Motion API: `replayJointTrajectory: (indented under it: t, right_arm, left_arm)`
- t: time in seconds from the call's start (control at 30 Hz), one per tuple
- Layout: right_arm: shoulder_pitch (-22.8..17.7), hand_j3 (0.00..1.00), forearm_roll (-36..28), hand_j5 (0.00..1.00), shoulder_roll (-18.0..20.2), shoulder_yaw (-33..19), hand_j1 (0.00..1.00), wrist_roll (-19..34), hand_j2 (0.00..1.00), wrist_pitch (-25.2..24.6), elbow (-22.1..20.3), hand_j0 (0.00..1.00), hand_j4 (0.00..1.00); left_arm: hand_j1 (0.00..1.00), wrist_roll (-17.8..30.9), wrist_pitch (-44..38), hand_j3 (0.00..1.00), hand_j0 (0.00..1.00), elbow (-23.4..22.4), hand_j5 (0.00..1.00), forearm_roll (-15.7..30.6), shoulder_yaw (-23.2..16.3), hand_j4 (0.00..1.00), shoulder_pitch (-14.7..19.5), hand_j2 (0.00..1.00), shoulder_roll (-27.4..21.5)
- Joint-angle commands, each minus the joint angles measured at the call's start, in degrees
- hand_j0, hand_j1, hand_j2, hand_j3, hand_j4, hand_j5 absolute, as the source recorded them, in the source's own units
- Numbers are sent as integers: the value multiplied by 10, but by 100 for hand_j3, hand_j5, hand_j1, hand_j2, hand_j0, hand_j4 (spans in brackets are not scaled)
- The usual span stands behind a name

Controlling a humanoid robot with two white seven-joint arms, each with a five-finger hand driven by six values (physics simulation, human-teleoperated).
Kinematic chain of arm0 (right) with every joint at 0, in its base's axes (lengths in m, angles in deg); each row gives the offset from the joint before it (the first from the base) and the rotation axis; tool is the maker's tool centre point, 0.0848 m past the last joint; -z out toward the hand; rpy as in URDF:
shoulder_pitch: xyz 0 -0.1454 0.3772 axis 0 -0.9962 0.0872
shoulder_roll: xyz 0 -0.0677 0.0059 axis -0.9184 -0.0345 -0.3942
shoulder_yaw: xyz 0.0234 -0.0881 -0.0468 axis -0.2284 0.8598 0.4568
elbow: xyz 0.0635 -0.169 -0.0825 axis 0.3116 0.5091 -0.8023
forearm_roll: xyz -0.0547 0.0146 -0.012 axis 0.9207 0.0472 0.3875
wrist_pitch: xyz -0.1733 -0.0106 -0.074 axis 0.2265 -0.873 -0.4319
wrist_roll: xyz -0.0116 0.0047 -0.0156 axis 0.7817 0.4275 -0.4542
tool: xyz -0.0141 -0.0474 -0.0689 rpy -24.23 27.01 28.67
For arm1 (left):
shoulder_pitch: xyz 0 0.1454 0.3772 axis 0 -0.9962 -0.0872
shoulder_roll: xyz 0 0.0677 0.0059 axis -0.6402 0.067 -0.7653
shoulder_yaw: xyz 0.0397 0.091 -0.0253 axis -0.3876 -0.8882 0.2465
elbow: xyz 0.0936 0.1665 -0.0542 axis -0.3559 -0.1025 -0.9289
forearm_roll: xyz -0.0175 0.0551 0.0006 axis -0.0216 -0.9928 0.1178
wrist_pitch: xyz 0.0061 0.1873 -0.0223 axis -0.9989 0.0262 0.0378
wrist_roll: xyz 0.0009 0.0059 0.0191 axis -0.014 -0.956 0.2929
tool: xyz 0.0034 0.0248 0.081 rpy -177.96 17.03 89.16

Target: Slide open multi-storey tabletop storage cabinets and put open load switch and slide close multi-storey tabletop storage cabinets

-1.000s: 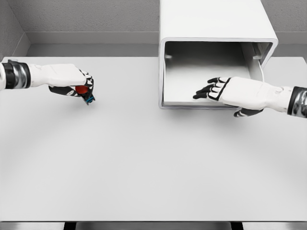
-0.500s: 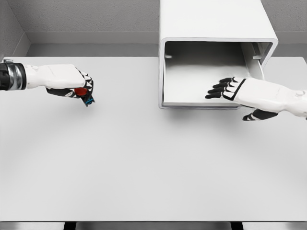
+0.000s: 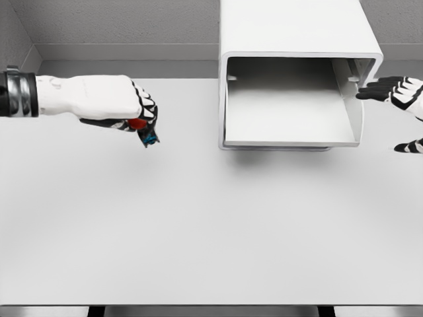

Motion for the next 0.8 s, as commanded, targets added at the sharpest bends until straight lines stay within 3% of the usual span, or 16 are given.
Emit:
replayJointTrajectory:
  t: [0.0,0.07,0.1,0.2,0.33,0.43,0.5,0.57,0.7,0.77]
  right_arm:
    - [-11,100,-32,100,-1,-81,100,0,100,-2,0,100,100]
    - [-54,98,-38,98,-13,-121,98,0,98,-2,1,98,98]
    - [-77,90,-49,90,-14,-141,90,0,90,-2,5,90,90]
    - [-155,50,-50,50,-30,-178,50,0,50,-2,6,50,50]
    - [-186,62,-44,62,-30,-146,62,0,62,-2,3,62,62]
    - [-186,62,-22,62,-29,-109,62,0,62,-2,-3,62,62]
    - [-173,61,8,61,-29,-42,61,0,61,-2,-7,61,61]
    - [-157,61,29,61,-26,-8,61,0,61,-2,-8,61,61]
    - [-142,58,38,58,-26,22,58,0,58,-2,-9,58,58]
    - [-136,58,39,58,-25,31,58,0,58,-2,-9,58,58]
  left_arm:
    - [38,-1,-2,38,38,16,38,21,1,38,3,38,2]
    - [38,-1,-2,38,38,22,38,31,1,38,8,38,3]
    - [38,-1,-2,38,38,22,38,40,1,38,18,38,5]
    - [38,-1,-2,38,38,20,38,42,2,38,34,38,26]
    - [38,-1,-2,38,38,17,38,40,3,38,55,38,77]
    - [38,-1,-2,38,38,15,38,36,3,38,71,38,122]
    - [38,-1,-2,38,38,15,38,34,3,38,74,38,145]
    - [39,-1,-2,39,39,9,39,26,2,39,82,39,169]
    - [39,-1,-2,39,39,-46,39,25,1,39,92,39,260]
    - [39,-1,-2,39,39,-100,39,-23,-2,39,100,39,320]
